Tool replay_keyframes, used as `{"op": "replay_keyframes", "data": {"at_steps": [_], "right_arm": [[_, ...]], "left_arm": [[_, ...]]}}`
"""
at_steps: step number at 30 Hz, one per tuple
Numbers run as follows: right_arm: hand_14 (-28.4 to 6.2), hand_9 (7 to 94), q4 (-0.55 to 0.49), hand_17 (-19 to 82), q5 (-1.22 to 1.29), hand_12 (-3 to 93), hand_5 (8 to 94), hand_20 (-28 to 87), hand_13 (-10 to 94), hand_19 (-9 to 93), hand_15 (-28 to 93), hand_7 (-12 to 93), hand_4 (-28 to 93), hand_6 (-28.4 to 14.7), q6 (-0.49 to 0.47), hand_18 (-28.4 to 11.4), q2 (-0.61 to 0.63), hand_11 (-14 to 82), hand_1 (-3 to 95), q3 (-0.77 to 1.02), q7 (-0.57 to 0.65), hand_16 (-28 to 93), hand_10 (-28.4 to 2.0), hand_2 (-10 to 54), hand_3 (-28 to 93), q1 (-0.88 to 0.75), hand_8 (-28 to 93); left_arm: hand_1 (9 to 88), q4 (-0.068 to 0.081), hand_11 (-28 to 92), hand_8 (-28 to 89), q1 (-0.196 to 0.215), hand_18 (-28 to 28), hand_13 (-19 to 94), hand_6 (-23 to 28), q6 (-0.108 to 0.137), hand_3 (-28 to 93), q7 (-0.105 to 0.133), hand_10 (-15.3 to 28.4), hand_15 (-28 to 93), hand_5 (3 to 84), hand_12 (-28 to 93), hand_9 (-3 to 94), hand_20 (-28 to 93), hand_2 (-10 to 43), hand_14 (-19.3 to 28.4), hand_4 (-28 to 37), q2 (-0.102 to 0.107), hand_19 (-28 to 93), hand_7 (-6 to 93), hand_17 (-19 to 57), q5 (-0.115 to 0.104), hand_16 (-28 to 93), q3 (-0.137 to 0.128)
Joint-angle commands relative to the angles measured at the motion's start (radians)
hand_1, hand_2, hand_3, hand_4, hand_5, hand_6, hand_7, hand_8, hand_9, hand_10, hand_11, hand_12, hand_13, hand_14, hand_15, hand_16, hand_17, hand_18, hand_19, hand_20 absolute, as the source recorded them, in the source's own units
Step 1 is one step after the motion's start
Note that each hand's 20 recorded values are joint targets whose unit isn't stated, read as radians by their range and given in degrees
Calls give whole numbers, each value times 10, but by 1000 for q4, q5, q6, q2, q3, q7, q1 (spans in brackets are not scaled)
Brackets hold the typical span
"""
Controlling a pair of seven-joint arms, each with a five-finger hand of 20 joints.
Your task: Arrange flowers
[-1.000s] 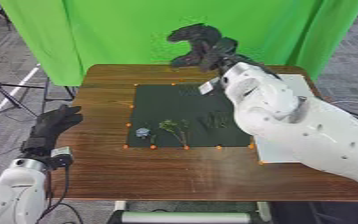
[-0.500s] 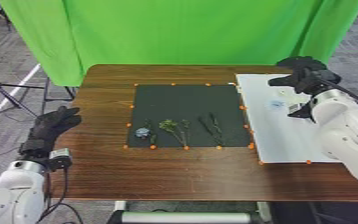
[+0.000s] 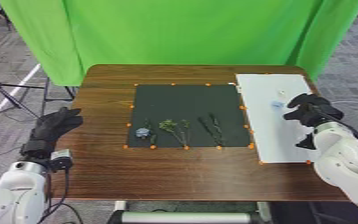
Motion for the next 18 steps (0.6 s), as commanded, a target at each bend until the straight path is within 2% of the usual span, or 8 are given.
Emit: {"op": "replay_keyframes", "data": {"at_steps": [1, 5, 7, 9, 11, 13, 18], "right_arm": [[-46, 602, 28, 555, -31, 252, 587, 541, 818, 932, 664, 149, -156, 18, 6, -150, -12, 147, 403, 15, 29, 283, -140, -95, 654, -34, -57], [-43, 603, 38, 557, -34, 250, 589, 542, 820, 932, 665, 156, -158, 20, 13, -147, -22, 148, 441, 29, 48, 282, -137, -95, 658, -61, -59], [-40, 608, 55, 560, -41, 250, 596, 543, 821, 932, 666, 163, -163, 23, 54, -144, -28, 152, 472, 9, 50, 281, -133, -95, 653, -58, -62], [-34, 629, 73, 570, -49, 243, 623, 549, 830, 932, 665, 162, -164, 14, 90, -139, -34, 163, 521, -12, 45, 280, -130, -95, 616, -53, 43], [-26, 687, 105, 584, -58, 311, 685, 554, 850, 932, 657, 166, -154, 1, 178, -134, -41, 123, 593, -57, 33, 280, -121, -95, 557, -33, 113], [-21, 752, 115, 597, -50, 365, 741, 555, 866, 932, 649, 170, -155, -1, 210, -131, -45, 73, 625, -69, 22, 284, -117, -95, 547, -31, 118], [-15, 806, 89, 615, -12, 387, 789, 558, 886, 932, 640, 163, -150, -3, 284, -126, -32, 61, 648, -80, 5, 290, -119, -95, 534, -24, 102]], "left_arm": [[268, -6, 227, -77, 19, 145, 396, 65, -5, 595, 1, 171, 219, 498, 80, 504, 138, 189, 200, -283, -18, 253, 144, 47, 4, -48, 5], [268, -5, 226, -77, 14, 145, 396, 65, -11, 595, -4, 172, 219, 498, 80, 504, 139, 189, 200, -283, -22, 253, 144, 47, 6, -50, 6], [268, -5, 227, -77, 15, 146, 396, 65, -13, 595, -4, 172, 220, 498, 80, 504, 139, 189, 200, -283, -23, 255, 144, 47, 5, -50, 5], [268, -5, 227, -77, 16, 146, 396, 65, -10, 595, -3, 172, 219, 498, 80, 504, 139, 189, 200, -283, -25, 256, 145, 47, 4, -50, 4], [268, -8, 227, -77, 21, 146, 396, 65, -7, 595, -3, 171, 220, 497, 80, 504, 139, 190, 200, -283, -24, 256, 144, 47, 2, -50, 3], [267, -9, 227, -77, 22, 146, 396, 65, -10, 596, -3, 171, 220, 498, 80, 504, 139, 190, 200, -283, -26, 257, 144, 47, 2, -50, 1], [268, -12, 227, -77, 23, 146, 396, 65, -8, 595, -2, 171, 220, 497, 80, 504, 138, 190, 201, -283, -26, 257, 144, 47, 2, -51, -1]]}}
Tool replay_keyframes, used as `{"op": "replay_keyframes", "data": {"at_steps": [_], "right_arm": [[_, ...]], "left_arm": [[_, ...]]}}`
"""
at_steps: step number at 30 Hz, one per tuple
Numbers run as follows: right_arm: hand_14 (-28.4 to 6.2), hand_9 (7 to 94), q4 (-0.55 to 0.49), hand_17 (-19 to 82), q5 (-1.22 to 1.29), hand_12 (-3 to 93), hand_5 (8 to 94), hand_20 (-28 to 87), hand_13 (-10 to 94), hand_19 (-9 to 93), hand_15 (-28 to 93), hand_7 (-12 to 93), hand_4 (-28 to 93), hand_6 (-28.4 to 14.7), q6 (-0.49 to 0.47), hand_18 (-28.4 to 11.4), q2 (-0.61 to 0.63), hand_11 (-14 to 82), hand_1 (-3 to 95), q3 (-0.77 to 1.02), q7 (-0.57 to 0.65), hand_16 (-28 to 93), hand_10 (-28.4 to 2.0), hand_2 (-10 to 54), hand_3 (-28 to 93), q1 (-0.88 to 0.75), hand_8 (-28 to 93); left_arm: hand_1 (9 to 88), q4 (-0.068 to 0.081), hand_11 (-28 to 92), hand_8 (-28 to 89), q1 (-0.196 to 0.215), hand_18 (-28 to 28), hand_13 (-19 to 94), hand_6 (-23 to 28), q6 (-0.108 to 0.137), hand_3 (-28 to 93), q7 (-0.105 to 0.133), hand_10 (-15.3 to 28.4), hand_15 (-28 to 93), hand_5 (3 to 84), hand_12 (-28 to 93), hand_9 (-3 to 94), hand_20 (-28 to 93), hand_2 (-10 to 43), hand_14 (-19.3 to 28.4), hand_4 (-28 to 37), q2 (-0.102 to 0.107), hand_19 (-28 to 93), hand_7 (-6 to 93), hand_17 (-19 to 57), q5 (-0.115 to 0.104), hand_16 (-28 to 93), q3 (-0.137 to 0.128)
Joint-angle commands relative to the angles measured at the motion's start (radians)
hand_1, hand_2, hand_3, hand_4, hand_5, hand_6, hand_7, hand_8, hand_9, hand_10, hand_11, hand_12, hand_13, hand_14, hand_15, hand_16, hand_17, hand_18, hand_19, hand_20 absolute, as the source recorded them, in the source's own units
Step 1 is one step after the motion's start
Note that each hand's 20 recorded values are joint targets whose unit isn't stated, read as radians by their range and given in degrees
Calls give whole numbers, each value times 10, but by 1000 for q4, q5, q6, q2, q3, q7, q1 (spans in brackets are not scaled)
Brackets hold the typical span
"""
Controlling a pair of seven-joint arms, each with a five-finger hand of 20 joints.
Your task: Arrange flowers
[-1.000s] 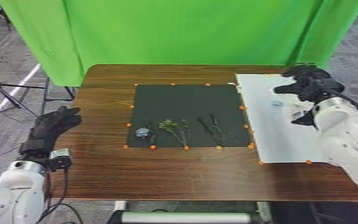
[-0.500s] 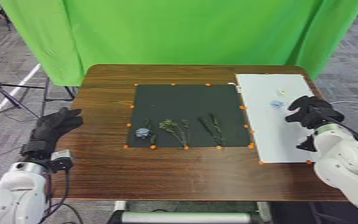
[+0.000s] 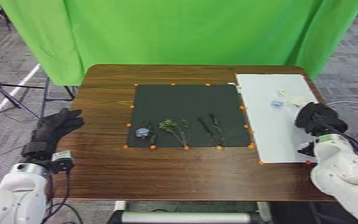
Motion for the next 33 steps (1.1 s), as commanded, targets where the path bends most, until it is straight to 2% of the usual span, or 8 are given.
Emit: {"op": "replay_keyframes", "data": {"at_steps": [1, 7, 12, 14, 17, 23, 28, 33], "right_arm": [[-15, 810, -30, 616, 25, 387, 794, 559, 887, 932, 640, 162, -149, -4, 72, -126, 2, 60, 649, -6, -33, 291, -119, -95, 533, -11, 101], [-11, 818, -118, 625, 33, 390, 805, 576, 892, 932, 644, 162, -154, 4, 161, -120, 41, 55, 644, -1, -96, 300, -121, -95, 543, 36, 98], [-10, 820, -206, 626, 80, 391, 809, 586, 891, 932, 650, 167, -157, 10, 145, -119, 77, 52, 637, -41, -153, 305, -117, -95, 554, 132, 94], [-9, 820, -235, 626, 120, 391, 808, 592, 891, 932, 651, 169, -159, 12, 109, -119, 93, 52, 634, -109, -178, 306, -116, -95, 558, 227, 93], [-8, 819, -239, 625, 204, 390, 808, 598, 888, 932, 654, 170, -159, 15, 29, -118, 96, 49, 631, -343, -266, 309, -113, -95, 562, 503, 88], [0, 816, -179, 619, 229, 389, 811, 614, 878, 932, 665, 174, -158, 21, -116, -112, -19, 43, 626, -826, -444, 314, -108, -95, 570, 1022, 73], [0, 816, -151, 618, 197, 389, 811, 620, 876, 932, 667, 182, -160, 24, -134, -112, -139, 42, 623, -935, -476, 315, -104, -95, 571, 1121, 65], [-1, 817, -110, 618, 192, 389, 809, 623, 875, 932, 670, 191, -163, 26, -123, -112, -230, 43, 621, -954, -501, 315, -100, -95, 575, 1128, 63]], "left_arm": [[267, -8, 227, -77, 17, 146, 396, 65, -6, 596, -2, 172, 220, 497, 80, 504, 138, 190, 201, -283, -12, 257, 144, 47, 2, -51, -2], [267, -8, 227, -77, 16, 146, 396, 65, -3, 596, -2, 172, 221, 497, 80, 504, 138, 190, 201, -283, -8, 258, 144, 47, 0, -51, -4], [267, -5, 227, -77, 7, 146, 396, 65, -5, 596, 0, 172, 221, 497, 80, 504, 137, 190, 201, -283, -2, 258, 144, 47, 0, -51, 1], [267, -5, 227, -77, 7, 146, 396, 66, -4, 595, 0, 172, 220, 497, 81, 504, 137, 190, 201, -283, 2, 258, 145, 47, 2, -51, -3], [267, -5, 227, -77, 16, 146, 396, 66, 7, 596, -2, 172, 220, 498, 81, 504, 137, 190, 201, -283, 13, 257, 144, 47, -3, -51, -19], [267, 1, 228, -77, -10, 146, 397, 66, 8, 596, 1, 172, 221, 497, 81, 505, 137, 190, 201, -283, 25, 256, 144, 48, 0, -51, -12], [268, 14, 228, -77, -42, 146, 397, 66, -6, 595, 0, 172, 221, 497, 80, 505, 137, 190, 201, -283, 31, 256, 144, 48, 5, -51, 17], [267, 13, 228, -77, -36, 146, 398, 66, 2, 596, -2, 172, 221, 497, 80, 506, 137, 190, 200, -283, 30, 256, 144, 48, 2, -51, 14]]}}
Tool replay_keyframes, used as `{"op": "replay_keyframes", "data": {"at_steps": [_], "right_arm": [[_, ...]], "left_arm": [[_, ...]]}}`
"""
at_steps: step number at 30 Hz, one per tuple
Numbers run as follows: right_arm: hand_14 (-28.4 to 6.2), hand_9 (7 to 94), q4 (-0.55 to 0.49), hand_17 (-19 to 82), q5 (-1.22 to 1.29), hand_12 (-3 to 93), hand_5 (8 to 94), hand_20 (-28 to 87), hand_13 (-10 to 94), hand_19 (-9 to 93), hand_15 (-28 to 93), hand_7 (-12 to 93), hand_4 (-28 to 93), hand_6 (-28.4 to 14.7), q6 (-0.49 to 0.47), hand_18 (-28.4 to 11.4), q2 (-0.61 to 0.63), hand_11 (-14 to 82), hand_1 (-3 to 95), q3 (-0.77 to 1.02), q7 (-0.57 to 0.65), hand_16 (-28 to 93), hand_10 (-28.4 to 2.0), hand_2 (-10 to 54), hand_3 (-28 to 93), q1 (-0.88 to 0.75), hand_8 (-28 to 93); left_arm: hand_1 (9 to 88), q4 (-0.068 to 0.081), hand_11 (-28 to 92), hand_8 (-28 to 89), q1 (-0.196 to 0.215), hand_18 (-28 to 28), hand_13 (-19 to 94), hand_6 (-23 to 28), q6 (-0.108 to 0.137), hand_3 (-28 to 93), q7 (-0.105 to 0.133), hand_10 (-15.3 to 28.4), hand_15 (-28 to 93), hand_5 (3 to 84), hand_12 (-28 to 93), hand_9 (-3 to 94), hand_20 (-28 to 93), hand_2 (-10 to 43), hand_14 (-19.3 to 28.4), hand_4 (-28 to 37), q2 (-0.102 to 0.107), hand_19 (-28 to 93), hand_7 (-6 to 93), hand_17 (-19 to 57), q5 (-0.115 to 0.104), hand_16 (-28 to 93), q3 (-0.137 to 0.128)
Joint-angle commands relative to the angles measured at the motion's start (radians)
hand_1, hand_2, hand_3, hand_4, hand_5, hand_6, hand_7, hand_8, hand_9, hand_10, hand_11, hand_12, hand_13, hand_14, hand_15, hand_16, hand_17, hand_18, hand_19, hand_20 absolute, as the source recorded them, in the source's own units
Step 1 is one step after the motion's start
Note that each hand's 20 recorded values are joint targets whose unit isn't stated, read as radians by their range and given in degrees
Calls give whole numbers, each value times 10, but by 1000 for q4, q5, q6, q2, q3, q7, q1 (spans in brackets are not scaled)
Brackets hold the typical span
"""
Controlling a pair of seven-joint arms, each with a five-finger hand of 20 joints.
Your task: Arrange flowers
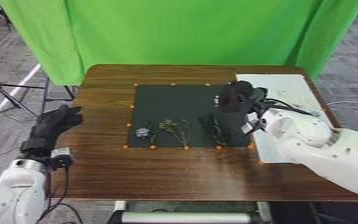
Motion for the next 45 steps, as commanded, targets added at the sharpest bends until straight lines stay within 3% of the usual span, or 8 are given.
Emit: {"op": "replay_keyframes", "data": {"at_steps": [1, 9, 17, 23, 27, 45], "right_arm": [[-1, 817, 10, 618, -14, 389, 809, 624, 875, 932, 671, 191, -164, 26, 17, -112, -203, 43, 621, -152, -33, 315, -100, -95, 575, 308, 62], [-2, 816, 87, 617, -26, 389, 805, 631, 873, 932, 678, 197, -167, 28, 3, -113, -335, 42, 620, -150, -43, 316, -100, -95, 577, 295, 57], [-1, 814, 178, 616, -91, 390, 802, 637, 868, 932, 685, 204, -170, 32, -33, -112, -439, 42, 616, -157, -58, 318, -96, -95, 579, 261, 53], [-3, 812, 273, 613, -142, 388, 799, 644, 865, 932, 690, 208, -173, 34, -55, -111, -521, 40, 614, -135, -45, 317, -93, -95, 580, 217, 51], [-3, 810, 299, 612, -153, 389, 797, 645, 863, 932, 692, 211, -175, 35, -71, -111, -539, 40, 613, -140, -29, 316, -92, -95, 581, 204, 49], [-5, 802, 330, 599, -200, 388, 785, 644, 852, 932, 697, 222, -180, 41, -172, -114, -578, 39, 603, -112, -18, 315, -88, -95, 587, 143, 45]], "left_arm": [[267, -2, 228, -77, -3, 146, 398, 66, 2, 596, -3, 173, 221, 498, 80, 506, 137, 190, 201, -283, 1, 256, 144, 48, 0, -51, 1], [267, 6, 229, -77, -20, 146, 398, 66, -6, 596, -11, 172, 221, 498, 80, 506, 137, 189, 201, -283, 3, 256, 145, 48, 2, -51, 9], [268, 20, 228, -77, -55, 146, 398, 66, -18, 595, -10, 171, 221, 498, 80, 505, 137, 189, 201, -283, 11, 256, 144, 48, 7, -51, 39], [267, 27, 228, -76, -67, 146, 398, 67, -26, 596, -12, 172, 221, 498, 80, 505, 137, 189, 201, -283, 4, 255, 143, 48, 7, -51, 50], [268, 33, 227, -76, -81, 146, 398, 65, -28, 595, -7, 172, 221, 497, 80, 505, 137, 189, 201, -283, 3, 255, 144, 48, 7, -51, 63], [267, 38, 226, -77, -96, 145, 397, 66, -37, 596, -10, 172, 220, 498, 79, 505, 137, 189, 200, -283, -2, 252, 143, 48, 6, -51, 71]]}}
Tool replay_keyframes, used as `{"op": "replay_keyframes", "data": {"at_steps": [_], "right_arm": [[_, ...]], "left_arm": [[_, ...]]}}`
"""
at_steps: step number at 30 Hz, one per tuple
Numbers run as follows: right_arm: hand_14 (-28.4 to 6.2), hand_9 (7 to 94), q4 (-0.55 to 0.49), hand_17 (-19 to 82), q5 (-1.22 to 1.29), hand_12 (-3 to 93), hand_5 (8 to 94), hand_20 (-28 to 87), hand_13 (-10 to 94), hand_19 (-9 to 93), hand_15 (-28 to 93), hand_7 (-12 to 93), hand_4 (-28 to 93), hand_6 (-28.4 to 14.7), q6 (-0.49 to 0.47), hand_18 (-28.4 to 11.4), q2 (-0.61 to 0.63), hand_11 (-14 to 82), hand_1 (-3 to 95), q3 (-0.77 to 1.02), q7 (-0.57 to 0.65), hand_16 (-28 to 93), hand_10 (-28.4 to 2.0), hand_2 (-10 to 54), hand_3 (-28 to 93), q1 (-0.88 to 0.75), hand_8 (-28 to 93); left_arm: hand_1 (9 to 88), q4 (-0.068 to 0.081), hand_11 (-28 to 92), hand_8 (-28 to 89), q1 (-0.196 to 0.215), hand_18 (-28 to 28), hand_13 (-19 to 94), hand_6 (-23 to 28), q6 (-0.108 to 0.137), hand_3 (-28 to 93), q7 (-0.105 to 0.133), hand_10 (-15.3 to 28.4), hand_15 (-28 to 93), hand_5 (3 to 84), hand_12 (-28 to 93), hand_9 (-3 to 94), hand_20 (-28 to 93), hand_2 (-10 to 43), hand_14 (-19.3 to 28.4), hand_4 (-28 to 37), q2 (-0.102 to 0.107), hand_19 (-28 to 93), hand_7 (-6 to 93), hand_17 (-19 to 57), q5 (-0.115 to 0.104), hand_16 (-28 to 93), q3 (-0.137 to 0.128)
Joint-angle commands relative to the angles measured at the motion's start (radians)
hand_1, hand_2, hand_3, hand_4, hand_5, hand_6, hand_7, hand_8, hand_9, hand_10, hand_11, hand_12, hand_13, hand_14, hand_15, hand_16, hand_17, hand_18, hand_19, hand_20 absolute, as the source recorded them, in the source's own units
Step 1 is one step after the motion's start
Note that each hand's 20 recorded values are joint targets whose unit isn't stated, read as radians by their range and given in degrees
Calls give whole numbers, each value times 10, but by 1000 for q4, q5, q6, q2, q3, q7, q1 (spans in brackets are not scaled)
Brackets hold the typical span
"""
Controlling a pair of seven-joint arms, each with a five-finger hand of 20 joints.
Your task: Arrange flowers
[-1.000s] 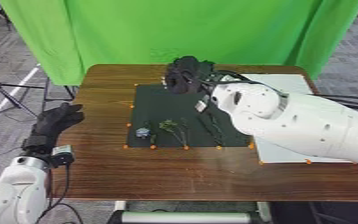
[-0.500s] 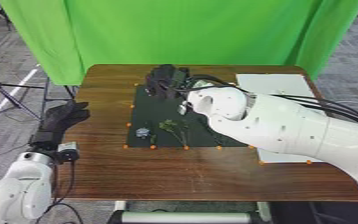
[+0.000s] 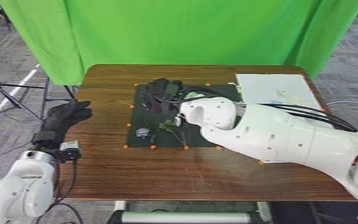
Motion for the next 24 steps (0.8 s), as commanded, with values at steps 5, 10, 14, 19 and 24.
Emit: {"op": "replay_keyframes", "data": {"at_steps": [5, 10, 14, 19, 24], "right_arm": [[-7, 799, 28, 597, -64, 385, 780, 640, 850, 932, 697, 225, -183, 42, -47, -114, -32, 38, 600, 26, 9, 315, -86, -95, 589, -32, 43], [-8, 794, 37, 593, -69, 383, 773, 640, 848, 932, 697, 226, -180, 43, -64, -115, -31, 36, 594, 30, 16, 315, -83, -95, 592, -39, 41], [-10, 791, 36, 592, -77, 379, 767, 638, 846, 932, 697, 228, -177, 45, -78, -114, -30, 35, 591, 31, 22, 314, -81, -95, 593, -41, 41], [-11, 783, 30, 584, -90, 376, 758, 633, 838, 932, 695, 225, -165, 45, -125, -117, -28, 37, 572, 51, 22, 314, -81, -95, 595, -53, 40], [-11, 743, 25, 573, -95, 339, 739, 620, 826, 932, 695, 229, -163, 48, -169, -115, -23, 74, 559, 60, 32, 314, -89, -95, 600, -55, 46]], "left_arm": [[268, 3, 227, -77, -9, 145, 396, 66, -19, 595, -7, 171, 221, 498, 80, 505, 137, 189, 201, -283, -9, 252, 143, 47, 5, -51, 6], [267, 3, 227, -77, -6, 145, 396, 65, -20, 596, -9, 172, 220, 497, 80, 504, 137, 189, 200, -283, -11, 252, 145, 46, 5, -51, 2], [267, 2, 227, -77, -4, 145, 395, 65, -15, 597, -6, 172, 220, 497, 80, 504, 137, 189, 200, -283, -10, 251, 144, 46, 2, -51, -1], [267, 1, 226, -77, -3, 145, 395, 65, -19, 598, -7, 172, 220, 497, 80, 504, 137, 188, 200, -283, -12, 252, 145, 46, 4, -50, -2], [266, -1, 226, -77, 0, 145, 395, 64, -15, 600, -9, 171, 219, 497, 80, 504, 137, 188, 200, -283, -13, 252, 145, 46, 4, -50, -5]]}}
